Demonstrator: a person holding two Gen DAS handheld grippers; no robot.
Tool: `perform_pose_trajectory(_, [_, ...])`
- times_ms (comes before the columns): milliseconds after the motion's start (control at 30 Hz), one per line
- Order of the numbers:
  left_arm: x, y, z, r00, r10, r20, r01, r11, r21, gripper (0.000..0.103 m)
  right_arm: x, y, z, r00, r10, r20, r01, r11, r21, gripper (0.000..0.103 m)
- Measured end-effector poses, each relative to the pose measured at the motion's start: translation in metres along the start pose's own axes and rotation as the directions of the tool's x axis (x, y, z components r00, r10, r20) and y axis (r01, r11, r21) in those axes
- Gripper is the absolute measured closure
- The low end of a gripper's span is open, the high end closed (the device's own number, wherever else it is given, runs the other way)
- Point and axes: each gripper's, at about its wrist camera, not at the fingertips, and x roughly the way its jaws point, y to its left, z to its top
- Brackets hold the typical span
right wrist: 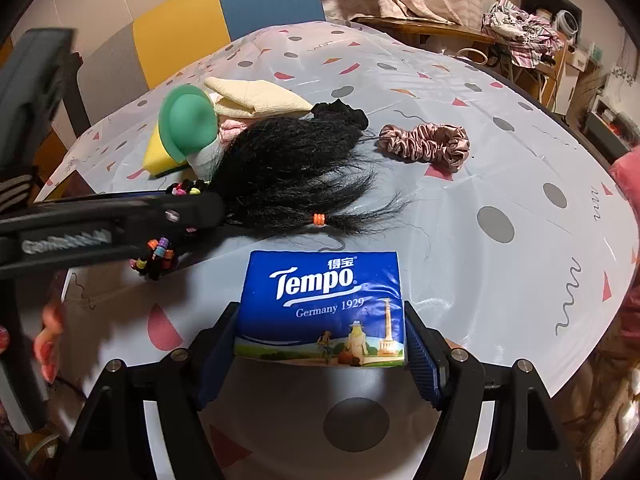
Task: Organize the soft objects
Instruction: 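Grasp the beaded braids of the black wig with the left gripper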
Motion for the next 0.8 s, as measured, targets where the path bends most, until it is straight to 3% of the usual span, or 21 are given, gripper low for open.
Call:
perform_pose_trajectory(100, [0.017, -0.008, -0.002, 0.997, 0.068, -0.046, -0.065, 0.996, 0.053, 0.037, 0.000, 0.001, -0.001, 1.000, -0.003, 0.003, 0.003, 1.000, -0.003, 0.027])
perform_pose_trajectory(200, [0.014, -0.006, -0.009, 0.994, 0.103, -0.020, -0.102, 0.994, 0.046, 0.051, 0.001, 0.003, -0.003, 1.000, -0.015, 0.008, 0.015, 1.000, -0.019, 0.027])
perform_pose_trajectory(333, [0.006, -0.004, -0.017, 0.999, 0.048, -0.022, -0.047, 0.998, 0.029, 0.063, 0.001, 0.004, -0.004, 0.999, -0.029, 0.014, 0.029, 0.999, -0.030, 0.027])
perform_pose_trajectory(567, [-0.003, 0.005, -0.027, 0.999, 0.011, -0.047, -0.012, 1.000, -0.028, 0.065, 0.001, 0.008, -0.006, 0.999, -0.051, 0.016, 0.051, 0.997, -0.055, 0.027])
perform_pose_trajectory(600, [-0.005, 0.006, -0.028, 0.999, 0.011, -0.045, -0.013, 0.999, -0.036, 0.070, 0.001, 0.008, -0.006, 0.998, -0.054, 0.017, 0.055, 0.997, -0.059, 0.027])
perform_pose_trajectory(800, [-0.015, 0.010, -0.041, 1.000, -0.025, -0.007, 0.024, 0.995, -0.096, 0.071, 0.001, 0.009, -0.007, 0.998, -0.059, 0.025, 0.060, 0.996, -0.065, 0.027])
